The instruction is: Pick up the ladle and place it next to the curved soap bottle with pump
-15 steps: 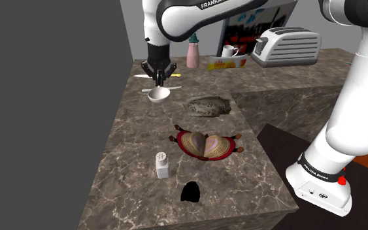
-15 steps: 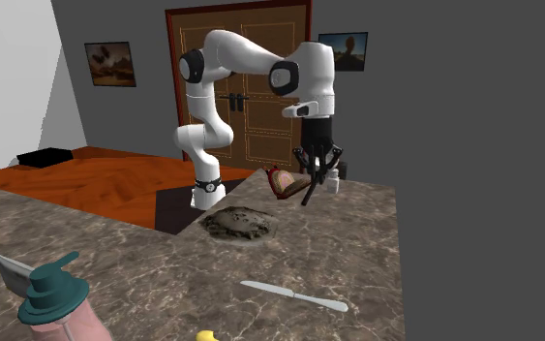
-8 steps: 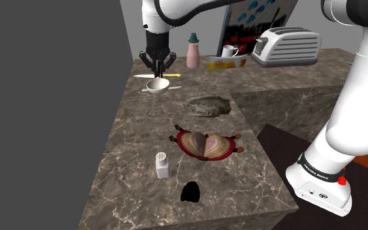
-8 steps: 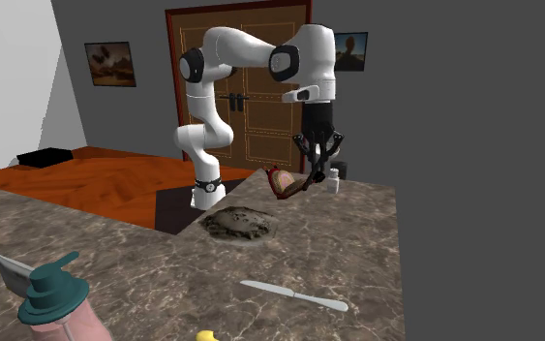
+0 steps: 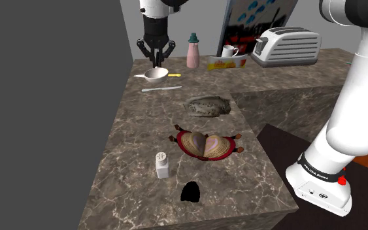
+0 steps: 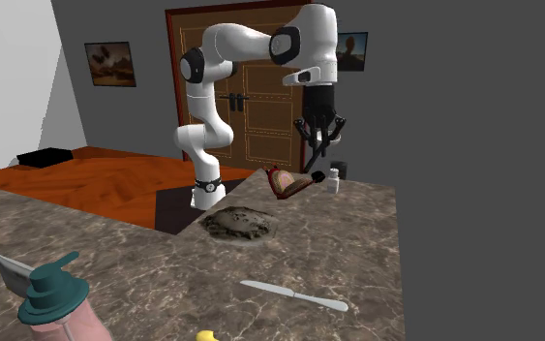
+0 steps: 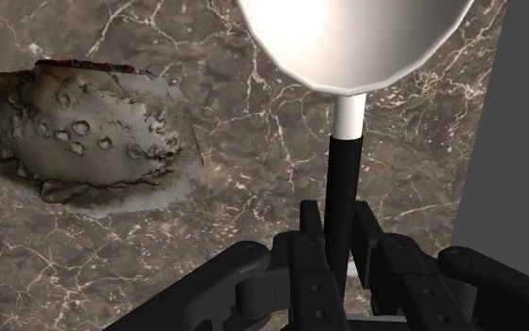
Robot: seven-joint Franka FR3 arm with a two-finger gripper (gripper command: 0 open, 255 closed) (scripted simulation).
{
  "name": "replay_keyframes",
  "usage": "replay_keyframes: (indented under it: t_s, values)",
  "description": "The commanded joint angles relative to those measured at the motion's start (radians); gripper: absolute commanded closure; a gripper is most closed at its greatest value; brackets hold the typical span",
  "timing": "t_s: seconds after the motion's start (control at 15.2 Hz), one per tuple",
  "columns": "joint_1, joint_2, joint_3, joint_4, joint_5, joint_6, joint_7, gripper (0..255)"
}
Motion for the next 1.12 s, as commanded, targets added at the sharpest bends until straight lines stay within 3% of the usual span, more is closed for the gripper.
replay_keyframes:
  t_s: [0.0,0.59,1.06]
  values:
    - [0.002,0.002,0.001,0.033,0.0,-0.031,-0.003,255]
    - [0.027,0.041,0.005,0.201,-0.02,-0.164,-0.003,255]
    - [-0.117,-0.083,-0.052,0.05,0.074,-0.109,-0.183,255]
